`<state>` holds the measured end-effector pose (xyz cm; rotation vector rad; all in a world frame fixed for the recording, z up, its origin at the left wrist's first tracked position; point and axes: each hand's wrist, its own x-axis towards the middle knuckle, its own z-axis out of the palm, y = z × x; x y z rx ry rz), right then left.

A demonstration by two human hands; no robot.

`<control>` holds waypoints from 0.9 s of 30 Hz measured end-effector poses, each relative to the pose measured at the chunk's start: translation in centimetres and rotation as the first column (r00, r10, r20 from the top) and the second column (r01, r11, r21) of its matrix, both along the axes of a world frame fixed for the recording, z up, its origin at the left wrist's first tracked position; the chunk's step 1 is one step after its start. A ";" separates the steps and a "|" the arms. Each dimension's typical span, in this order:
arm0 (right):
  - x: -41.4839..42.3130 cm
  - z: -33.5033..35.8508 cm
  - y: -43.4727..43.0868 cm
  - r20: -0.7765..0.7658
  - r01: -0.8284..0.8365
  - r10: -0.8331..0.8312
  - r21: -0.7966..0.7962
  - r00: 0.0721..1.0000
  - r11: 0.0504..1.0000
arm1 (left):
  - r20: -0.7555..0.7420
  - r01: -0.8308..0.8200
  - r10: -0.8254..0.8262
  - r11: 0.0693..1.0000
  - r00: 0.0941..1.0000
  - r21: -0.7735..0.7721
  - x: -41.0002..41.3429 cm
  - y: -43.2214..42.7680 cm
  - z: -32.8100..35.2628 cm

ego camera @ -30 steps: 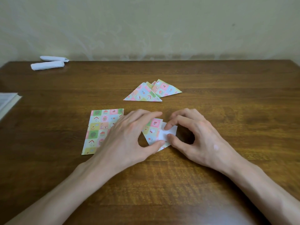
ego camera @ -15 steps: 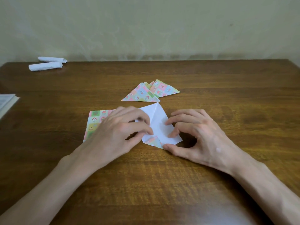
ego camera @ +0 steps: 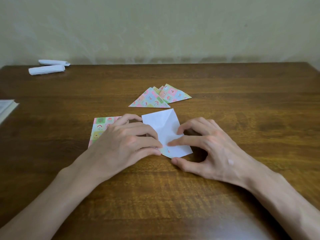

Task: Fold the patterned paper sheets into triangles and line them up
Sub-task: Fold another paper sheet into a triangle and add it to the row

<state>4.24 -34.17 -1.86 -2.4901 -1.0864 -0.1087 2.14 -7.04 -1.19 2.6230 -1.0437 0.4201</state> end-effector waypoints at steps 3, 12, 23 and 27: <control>0.1 -0.2 0.1 0.018 0.007 -0.007 0.010 1.000 1.000 | 0.041 -0.003 0.002 1.000 0.999 0.027 -0.1 -0.1 0.0; 0.2 -0.3 0.2 0.060 -0.010 0.005 0.097 0.998 0.995 | 0.020 -0.058 0.058 0.998 0.998 -0.022 -0.4 -0.3 -0.2; -0.1 -0.3 0.8 -0.184 0.066 -0.011 0.292 0.983 0.954 | -0.158 -0.178 0.153 0.971 0.976 -0.157 -0.5 -1.0 -0.1; 0.3 -0.5 1.2 -0.290 0.191 -0.092 0.332 0.953 0.924 | -0.304 -0.300 0.226 0.927 0.926 -0.225 -0.4 -1.1 -0.1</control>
